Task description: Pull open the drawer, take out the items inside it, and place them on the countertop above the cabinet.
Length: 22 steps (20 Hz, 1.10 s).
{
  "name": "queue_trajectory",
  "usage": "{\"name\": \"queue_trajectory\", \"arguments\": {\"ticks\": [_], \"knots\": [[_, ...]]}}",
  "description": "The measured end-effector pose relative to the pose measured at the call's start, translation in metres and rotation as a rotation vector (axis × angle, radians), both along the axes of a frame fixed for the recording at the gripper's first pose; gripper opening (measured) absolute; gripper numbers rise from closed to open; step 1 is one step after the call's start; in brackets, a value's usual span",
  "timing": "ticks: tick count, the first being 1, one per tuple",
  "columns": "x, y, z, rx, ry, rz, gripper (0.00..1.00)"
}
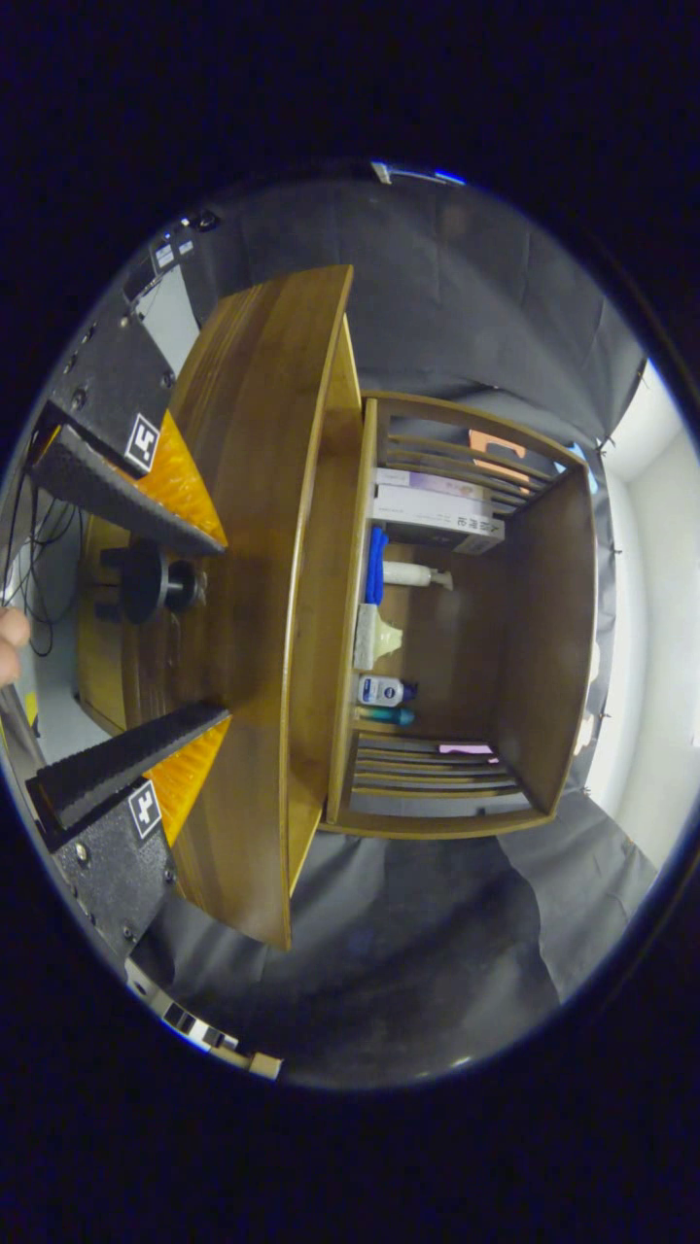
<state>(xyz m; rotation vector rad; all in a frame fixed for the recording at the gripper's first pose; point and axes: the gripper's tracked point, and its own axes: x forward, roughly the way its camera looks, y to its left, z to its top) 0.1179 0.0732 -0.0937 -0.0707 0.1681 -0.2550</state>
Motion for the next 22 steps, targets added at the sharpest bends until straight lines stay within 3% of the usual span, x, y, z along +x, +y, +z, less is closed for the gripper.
{"name": "queue_trajectory", "arguments": {"ticks": [10,16,22], "knots": [[0.026,-0.007,-0.003,0.041,0.036,0.015,0.99],[0.064,-0.012,-0.006,-0.004,0.053,0.0,1.0],[0.089,-0.016,-0.008,0.033,0.071,-0.008,1.0]]}}
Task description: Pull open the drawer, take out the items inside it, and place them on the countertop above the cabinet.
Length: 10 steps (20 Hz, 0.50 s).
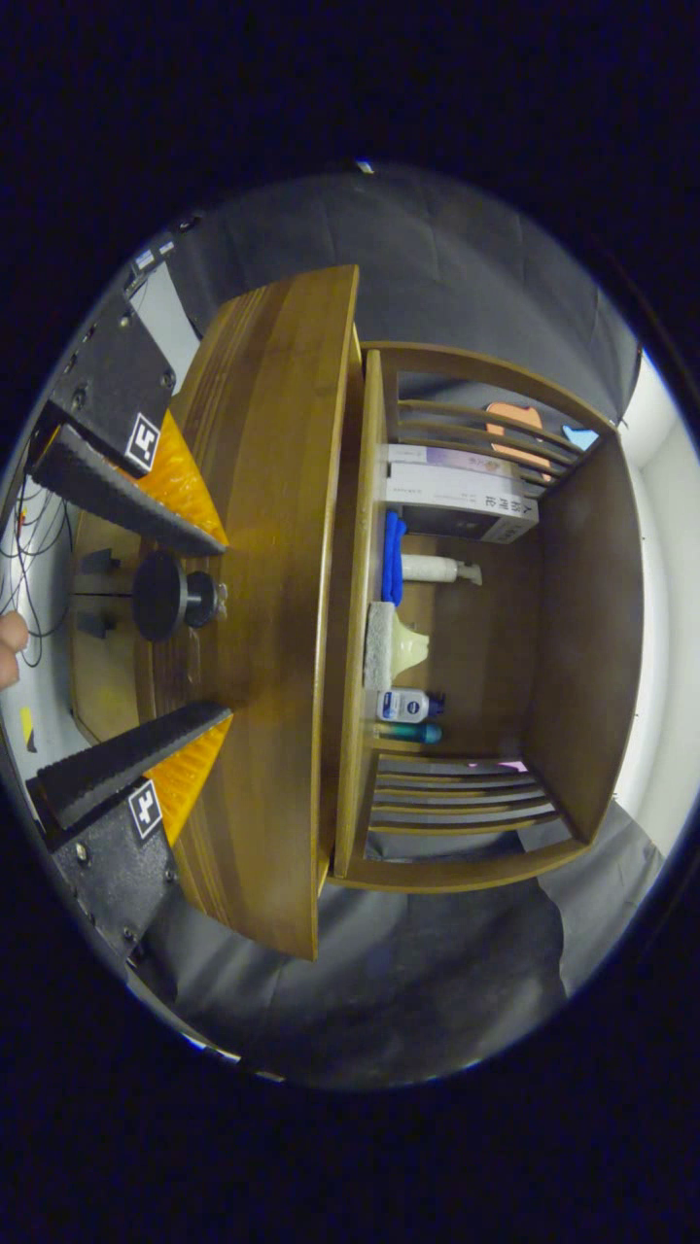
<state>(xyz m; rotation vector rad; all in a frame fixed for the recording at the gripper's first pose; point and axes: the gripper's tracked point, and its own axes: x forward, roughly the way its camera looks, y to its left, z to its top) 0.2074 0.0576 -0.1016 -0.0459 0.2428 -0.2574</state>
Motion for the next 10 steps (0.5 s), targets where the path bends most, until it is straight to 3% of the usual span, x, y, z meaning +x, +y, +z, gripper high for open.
{"name": "queue_trajectory", "arguments": {"ticks": [10], "knots": [[0.032,-0.008,-0.001,0.019,0.011,0.004,1.0]]}}
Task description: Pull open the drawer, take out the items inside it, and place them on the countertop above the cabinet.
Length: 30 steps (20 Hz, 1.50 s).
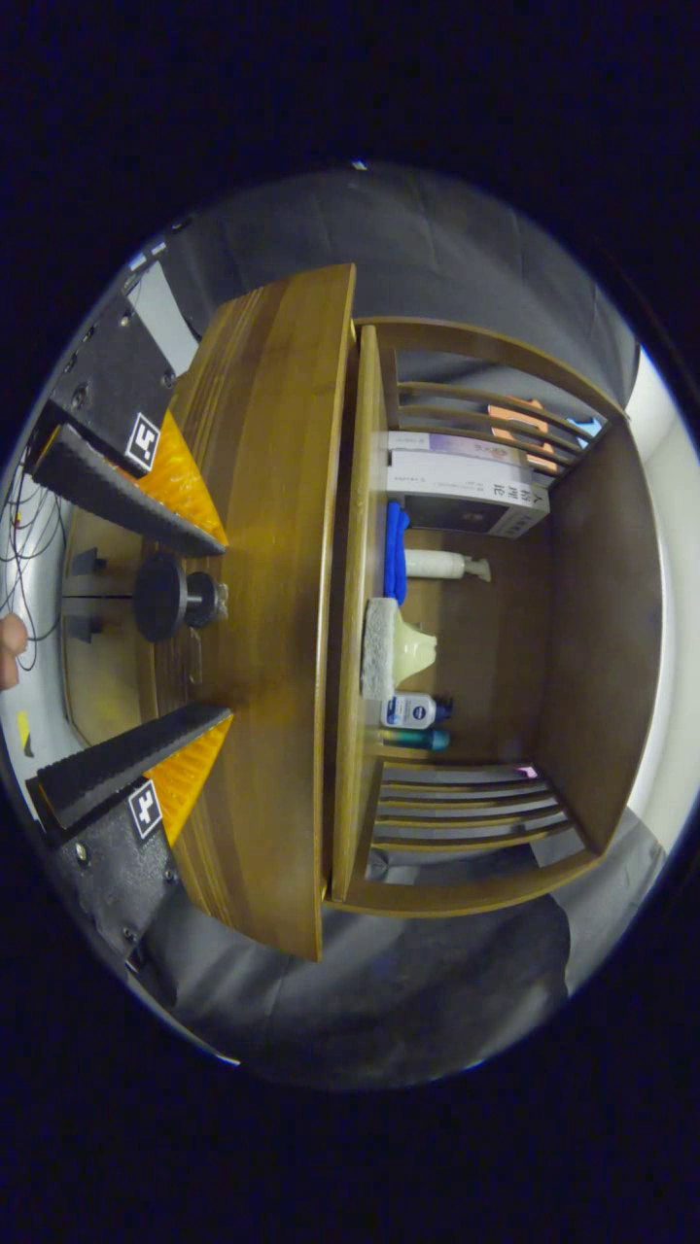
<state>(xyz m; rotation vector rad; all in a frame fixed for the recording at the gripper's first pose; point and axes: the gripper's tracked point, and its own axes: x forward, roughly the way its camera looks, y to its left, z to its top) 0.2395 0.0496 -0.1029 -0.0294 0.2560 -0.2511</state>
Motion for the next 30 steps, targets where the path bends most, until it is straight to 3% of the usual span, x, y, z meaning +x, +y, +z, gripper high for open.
{"name": "queue_trajectory", "arguments": {"ticks": [13,30], "knots": [[0.028,-0.011,0.003,-0.021,0.023,0.008,1.0],[0.052,-0.019,0.001,-0.035,-0.042,0.024,1.0]]}}
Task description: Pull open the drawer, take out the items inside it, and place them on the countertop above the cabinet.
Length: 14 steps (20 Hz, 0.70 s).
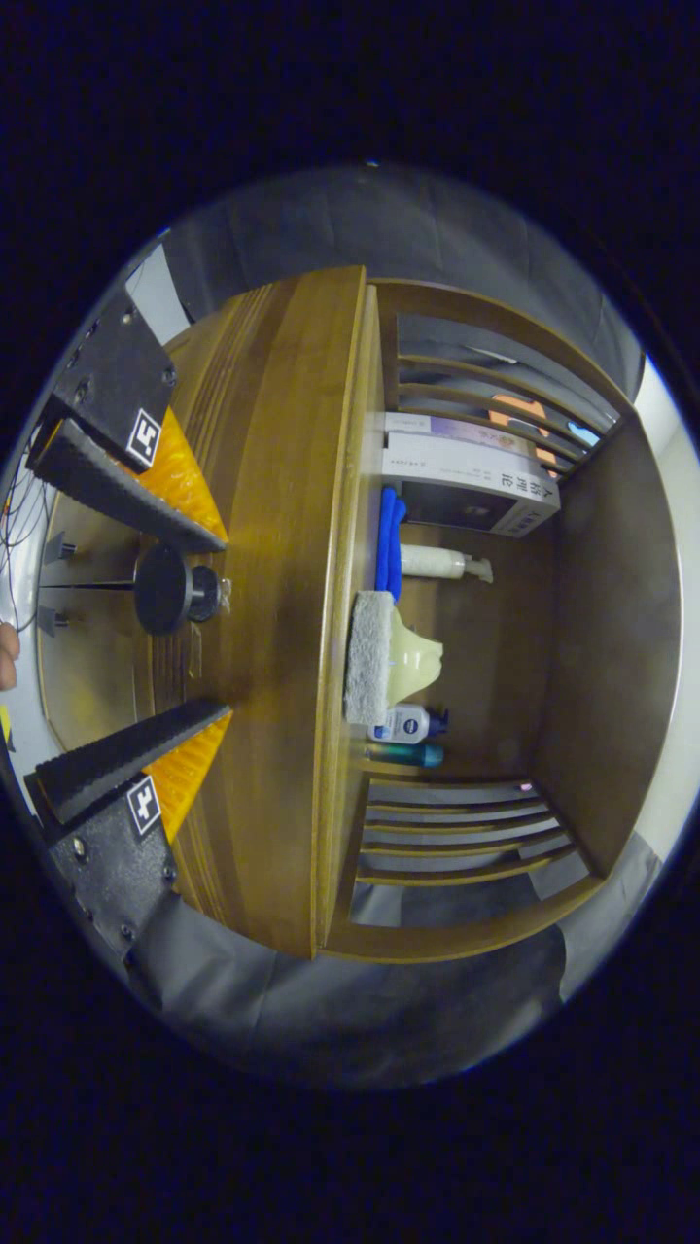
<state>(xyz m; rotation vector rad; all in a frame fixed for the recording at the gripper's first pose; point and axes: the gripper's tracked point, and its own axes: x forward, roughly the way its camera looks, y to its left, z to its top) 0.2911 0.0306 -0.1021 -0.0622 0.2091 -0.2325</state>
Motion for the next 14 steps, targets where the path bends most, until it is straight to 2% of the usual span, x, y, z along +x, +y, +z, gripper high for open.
{"name": "queue_trajectory", "arguments": {"ticks": [3,8,11,14], "knots": [[0.0,0.0,0.0,0.001,0.002,0.004,1.0],[-0.021,0.0,0.018,0.045,-0.002,0.081,1.0],[-0.073,0.005,0.044,0.031,-0.026,0.147,1.0],[-0.145,0.003,0.061,0.001,-0.053,0.206,1.0]]}}
